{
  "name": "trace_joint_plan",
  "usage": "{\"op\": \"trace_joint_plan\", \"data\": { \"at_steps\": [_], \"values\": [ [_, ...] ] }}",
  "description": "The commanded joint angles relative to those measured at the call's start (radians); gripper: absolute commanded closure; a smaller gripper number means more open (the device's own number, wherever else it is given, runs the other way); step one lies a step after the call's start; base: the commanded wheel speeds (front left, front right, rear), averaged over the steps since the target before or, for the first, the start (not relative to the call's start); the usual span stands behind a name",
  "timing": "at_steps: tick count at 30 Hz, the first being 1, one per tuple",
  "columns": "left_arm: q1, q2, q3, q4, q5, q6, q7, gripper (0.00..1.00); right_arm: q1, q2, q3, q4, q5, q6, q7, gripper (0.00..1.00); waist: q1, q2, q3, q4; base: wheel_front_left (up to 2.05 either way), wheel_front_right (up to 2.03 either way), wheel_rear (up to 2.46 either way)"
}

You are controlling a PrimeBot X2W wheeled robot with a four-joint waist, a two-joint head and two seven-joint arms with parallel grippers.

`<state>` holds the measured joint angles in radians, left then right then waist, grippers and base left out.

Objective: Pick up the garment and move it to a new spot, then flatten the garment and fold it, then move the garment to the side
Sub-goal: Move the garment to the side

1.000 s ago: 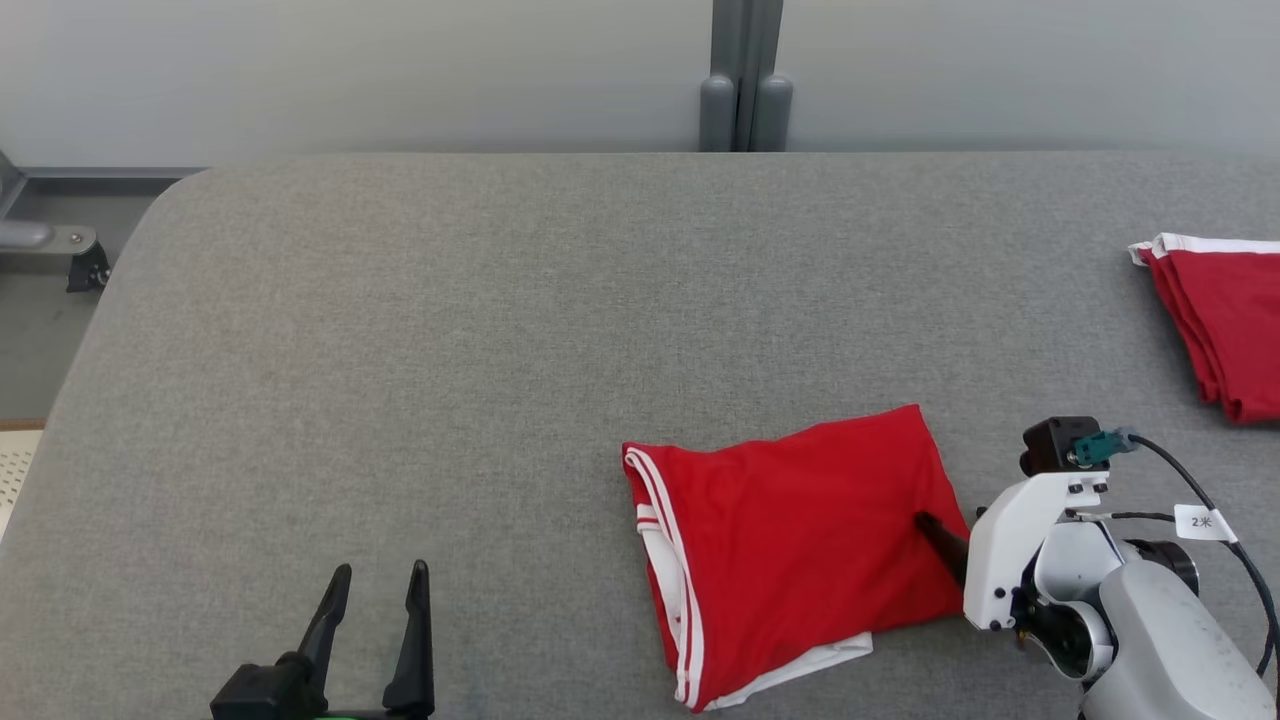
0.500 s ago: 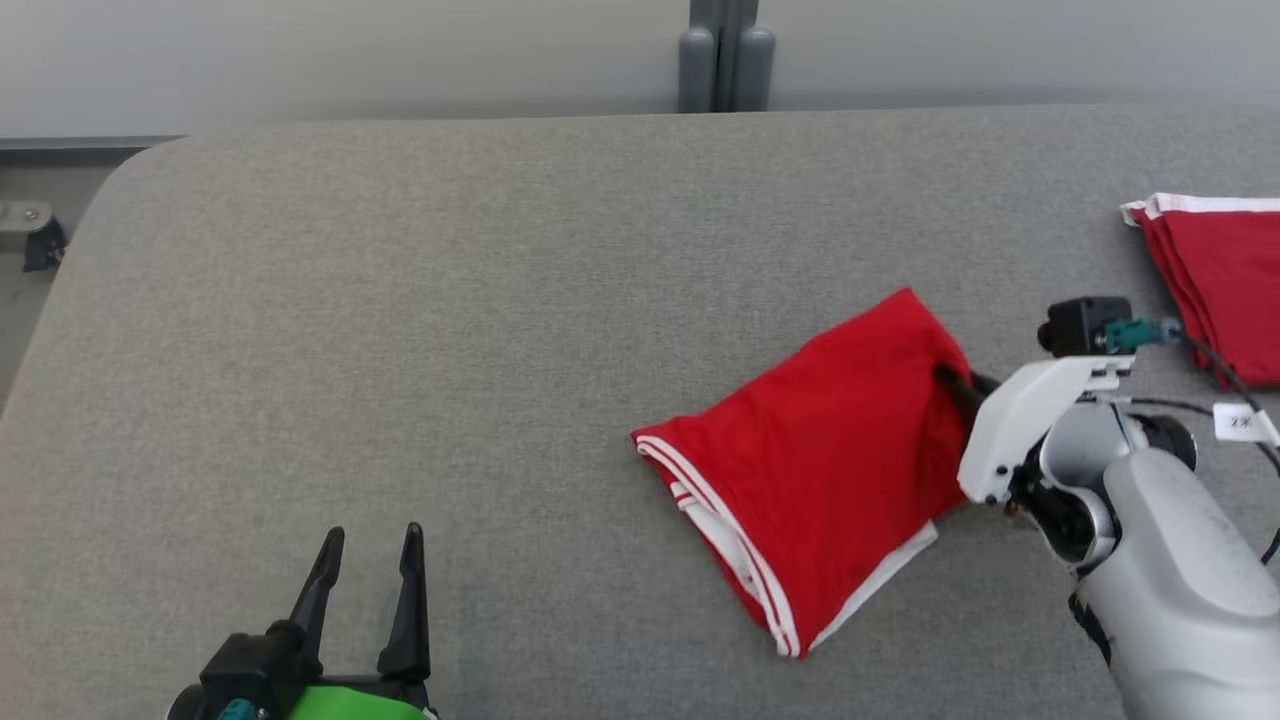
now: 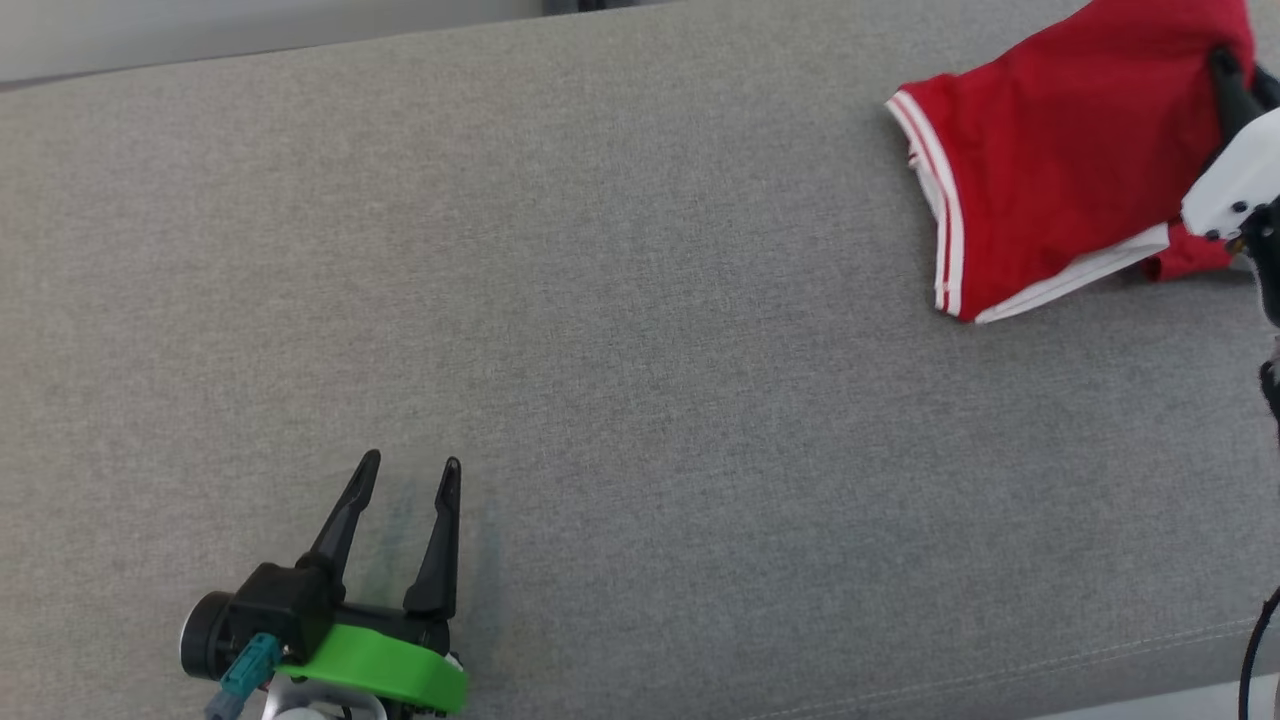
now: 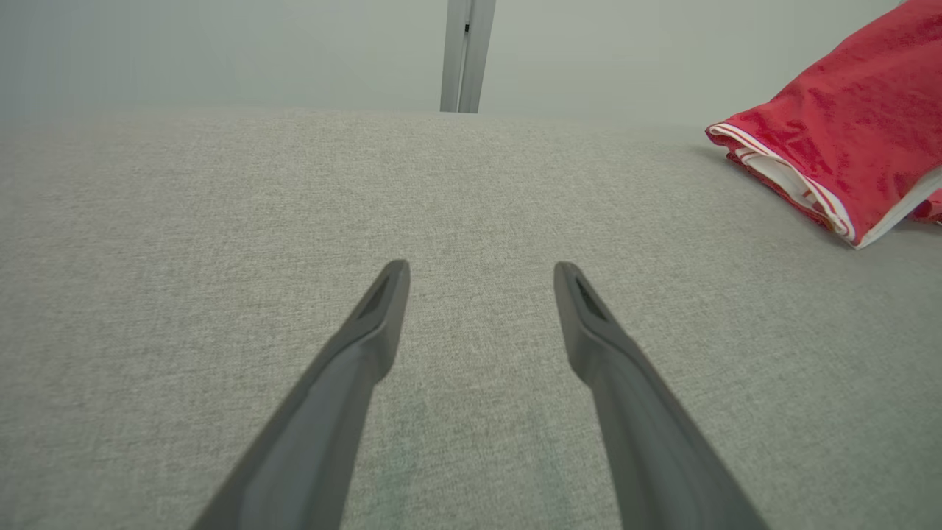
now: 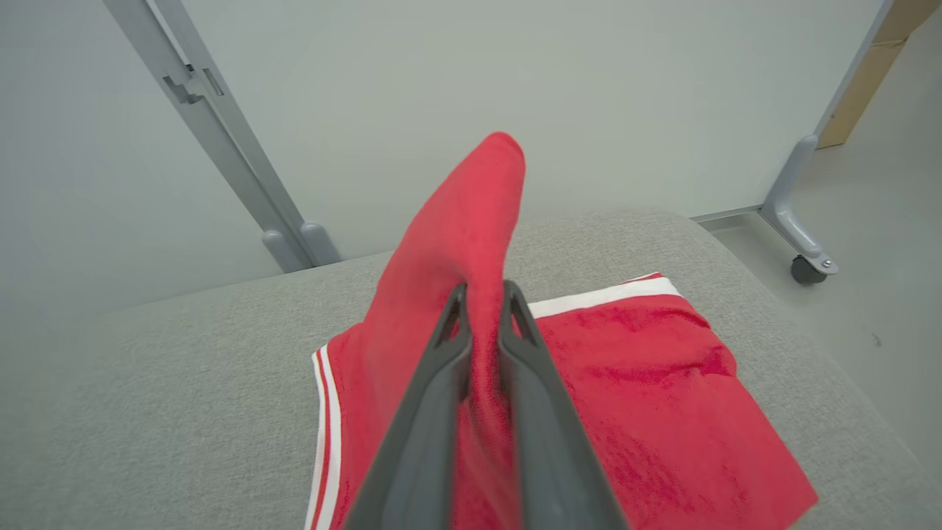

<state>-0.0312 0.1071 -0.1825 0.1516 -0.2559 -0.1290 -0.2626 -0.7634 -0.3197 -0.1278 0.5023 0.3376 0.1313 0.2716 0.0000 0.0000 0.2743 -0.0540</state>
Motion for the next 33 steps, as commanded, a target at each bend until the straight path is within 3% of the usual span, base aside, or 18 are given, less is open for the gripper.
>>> {"op": "trace_joint_plan", "data": {
  "at_steps": [1, 8, 9, 10, 15, 20, 25, 33],
  "values": [
    [-0.022, 0.010, -0.004, -0.004, -0.009, -0.003, -0.003, 0.00, -0.018, -0.005, -0.023, 0.007, -0.025, -0.001, 0.002, 1.00, 0.0000, 0.0000, 0.060, -0.027, 0.00, 0.00, 0.00],
    [-0.002, 0.014, -0.001, 0.014, -0.012, -0.003, -0.003, 0.00, -0.074, -0.005, -0.205, 0.037, -0.178, -0.001, -0.030, 1.00, 0.0000, 0.0000, 0.075, 0.012, 0.00, 0.00, 0.00],
    [0.000, 0.014, -0.002, 0.016, -0.011, -0.003, -0.003, 0.00, -0.080, 0.000, -0.222, 0.038, -0.202, -0.001, -0.043, 0.58, 0.0000, 0.0000, 0.075, 0.014, 0.00, 0.00, 0.00],
    [0.000, 0.013, -0.003, 0.020, -0.011, -0.003, -0.003, 0.00, -0.085, 0.012, -0.253, 0.047, -0.226, -0.001, -0.057, 0.00, 0.0000, 0.0000, 0.074, 0.017, 0.00, 0.00, 0.00],
    [0.009, 0.001, 0.009, 0.028, -0.013, -0.003, -0.003, 0.00, -0.060, 0.045, -0.317, 0.037, -0.363, -0.001, -0.136, 0.00, 0.0000, 0.0000, 0.053, 0.024, 0.00, 0.00, 0.00],
    [0.026, -0.006, 0.038, 0.015, -0.008, -0.003, -0.003, 0.00, 0.016, 0.077, -0.289, -0.026, -0.433, -0.001, -0.255, 0.00, 0.0000, 0.0000, 0.000, 0.030, 0.00, 0.00, 0.00],
    [0.050, -0.022, 0.086, -0.014, -0.002, -0.003, -0.003, 0.00, 0.161, 0.080, -0.189, -0.111, -0.410, -0.001, -0.382, 0.00, 0.0000, 0.0000, -0.072, 0.044, 0.00, 0.00, 0.00],
    [0.133, -0.049, 0.172, -0.010, 0.009, -0.003, -0.003, 0.00, 0.478, 0.141, -0.043, -0.238, -0.303, -0.001, -0.506, 0.00, 0.0000, 0.0000, -0.221, 0.065, 0.00, 0.00, 0.00]
  ]
}}
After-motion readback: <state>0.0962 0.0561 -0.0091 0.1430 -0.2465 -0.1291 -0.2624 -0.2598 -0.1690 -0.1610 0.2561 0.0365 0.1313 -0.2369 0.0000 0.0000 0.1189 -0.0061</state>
